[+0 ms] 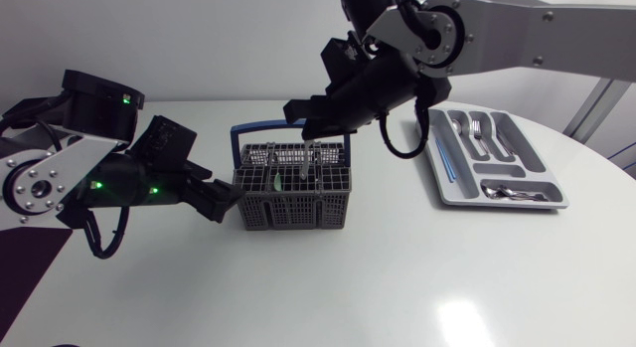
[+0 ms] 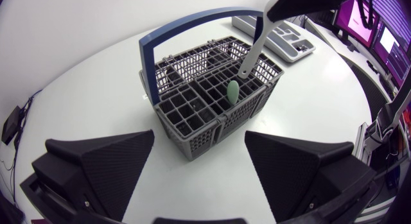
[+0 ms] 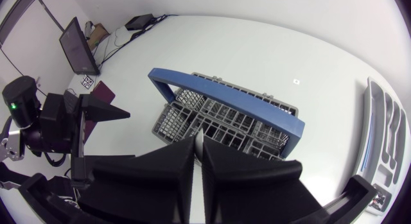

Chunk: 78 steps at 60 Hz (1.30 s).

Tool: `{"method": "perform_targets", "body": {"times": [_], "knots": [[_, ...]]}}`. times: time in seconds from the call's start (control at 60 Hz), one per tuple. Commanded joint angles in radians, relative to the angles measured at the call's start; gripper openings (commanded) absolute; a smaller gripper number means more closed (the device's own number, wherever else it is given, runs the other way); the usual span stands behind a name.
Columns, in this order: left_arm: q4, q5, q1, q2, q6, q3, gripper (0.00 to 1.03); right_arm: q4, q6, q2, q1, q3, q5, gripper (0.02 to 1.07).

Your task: Unload the cutlery basket into the drawer organizer.

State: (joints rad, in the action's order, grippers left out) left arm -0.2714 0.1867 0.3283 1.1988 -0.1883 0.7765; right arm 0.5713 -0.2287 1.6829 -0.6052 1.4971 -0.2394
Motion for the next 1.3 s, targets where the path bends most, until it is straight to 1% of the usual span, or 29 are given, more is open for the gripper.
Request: {"method": "perform_targets", "body": {"times": [0.0,0.283,0.4,0.533,0.583,0.617,0.783,0.933,1.0,1.133,1.167,1.283], "knots": [[0.005,0.010,0.006,0.019,-0.017,-0.033,0.99,-0.001,-0.027,-0.023,0.013,-0.032,-0.017,0.08],[0.000,0.010,0.006,0.018,-0.017,-0.031,0.99,0.022,-0.027,-0.101,0.053,-0.057,-0.064,0.08],[-0.005,0.008,0.006,0.015,-0.017,-0.029,0.99,0.119,0.014,-0.192,0.104,-0.044,-0.084,0.08],[-0.014,0.008,0.015,0.012,-0.016,-0.023,0.99,0.226,0.077,-0.262,0.199,-0.057,-0.070,0.08],[-0.017,0.008,0.021,0.008,-0.016,-0.022,0.99,0.254,0.097,-0.287,0.229,-0.077,-0.034,0.08],[-0.017,0.008,0.026,0.007,-0.016,-0.022,0.99,0.289,0.135,-0.305,0.259,-0.100,0.018,0.08],[-0.026,0.008,0.034,0.004,-0.011,-0.016,0.99,0.318,0.229,-0.336,0.384,-0.198,0.137,0.08],[-0.034,0.000,0.041,0.001,-0.011,-0.011,0.99,0.237,0.319,-0.318,0.550,-0.287,0.259,0.08],[-0.034,-0.001,0.044,-0.001,-0.010,-0.011,0.99,0.142,0.367,-0.307,0.616,-0.330,0.333,0.08],[-0.035,-0.004,0.046,-0.001,-0.010,-0.011,0.99,0.036,0.433,-0.215,0.736,-0.351,0.400,0.08],[-0.035,-0.007,0.048,-0.001,-0.010,-0.011,0.99,-0.010,0.456,-0.178,0.768,-0.356,0.420,0.08],[-0.038,-0.013,0.055,-0.004,-0.008,-0.008,0.99,-0.131,0.497,-0.074,0.822,-0.362,0.483,0.08]]}}
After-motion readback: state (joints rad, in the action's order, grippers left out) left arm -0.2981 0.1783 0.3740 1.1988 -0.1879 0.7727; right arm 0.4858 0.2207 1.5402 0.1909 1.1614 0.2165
